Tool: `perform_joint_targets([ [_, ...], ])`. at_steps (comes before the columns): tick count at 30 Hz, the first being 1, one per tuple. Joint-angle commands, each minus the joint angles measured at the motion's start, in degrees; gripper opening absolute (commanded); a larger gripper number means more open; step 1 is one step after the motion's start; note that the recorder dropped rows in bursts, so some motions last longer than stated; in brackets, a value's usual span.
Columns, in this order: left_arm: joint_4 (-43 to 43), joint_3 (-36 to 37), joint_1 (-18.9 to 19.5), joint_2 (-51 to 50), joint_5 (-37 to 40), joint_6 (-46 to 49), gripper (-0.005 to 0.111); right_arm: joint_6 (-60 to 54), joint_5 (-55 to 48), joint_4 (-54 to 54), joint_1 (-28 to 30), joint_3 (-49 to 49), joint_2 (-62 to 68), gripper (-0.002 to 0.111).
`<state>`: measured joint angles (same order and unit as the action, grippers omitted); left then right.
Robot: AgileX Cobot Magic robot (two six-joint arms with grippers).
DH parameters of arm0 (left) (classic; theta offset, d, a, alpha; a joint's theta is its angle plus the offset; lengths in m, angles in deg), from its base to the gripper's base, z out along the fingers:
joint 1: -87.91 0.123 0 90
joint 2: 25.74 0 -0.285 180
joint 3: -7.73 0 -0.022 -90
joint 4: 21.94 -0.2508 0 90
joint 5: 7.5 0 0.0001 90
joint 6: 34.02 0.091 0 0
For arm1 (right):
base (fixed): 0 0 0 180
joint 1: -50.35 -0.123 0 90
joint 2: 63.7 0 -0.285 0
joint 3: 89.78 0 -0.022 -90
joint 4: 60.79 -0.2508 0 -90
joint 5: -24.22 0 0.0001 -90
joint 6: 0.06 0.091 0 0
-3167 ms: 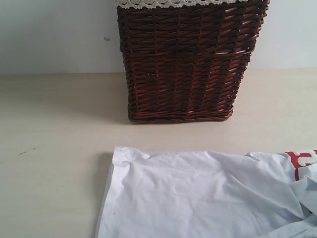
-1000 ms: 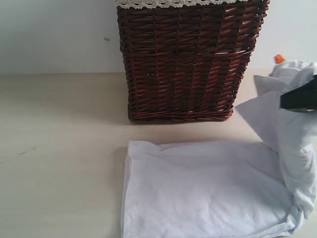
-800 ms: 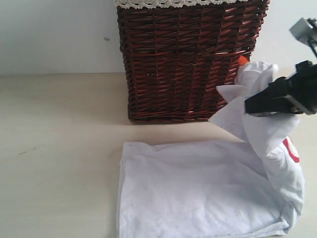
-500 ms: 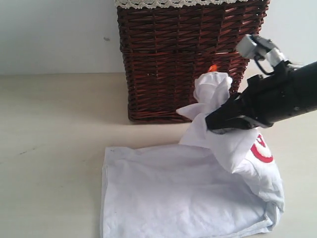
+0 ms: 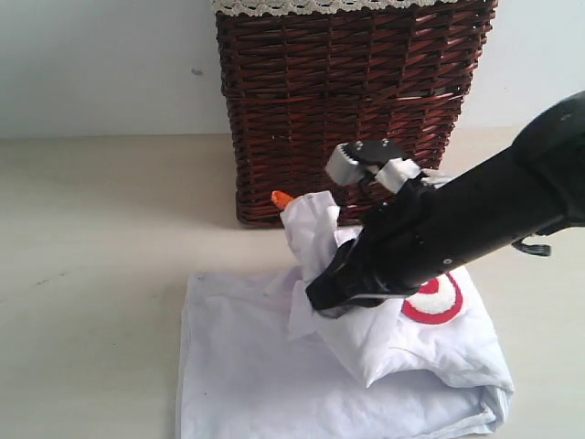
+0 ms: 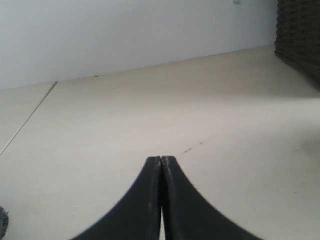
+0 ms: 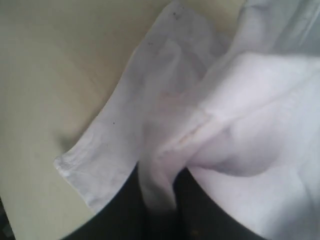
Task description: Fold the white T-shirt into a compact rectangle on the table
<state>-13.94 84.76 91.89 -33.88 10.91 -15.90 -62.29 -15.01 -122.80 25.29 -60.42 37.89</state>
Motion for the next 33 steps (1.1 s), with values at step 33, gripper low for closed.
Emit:
perform_joint_targets([
  [33,0.2,0.2,0.0,0.4,-0.5,0.1,0.001,-38.6,5.3,-33.5,-14.2,-0.5,8.2,0.0],
])
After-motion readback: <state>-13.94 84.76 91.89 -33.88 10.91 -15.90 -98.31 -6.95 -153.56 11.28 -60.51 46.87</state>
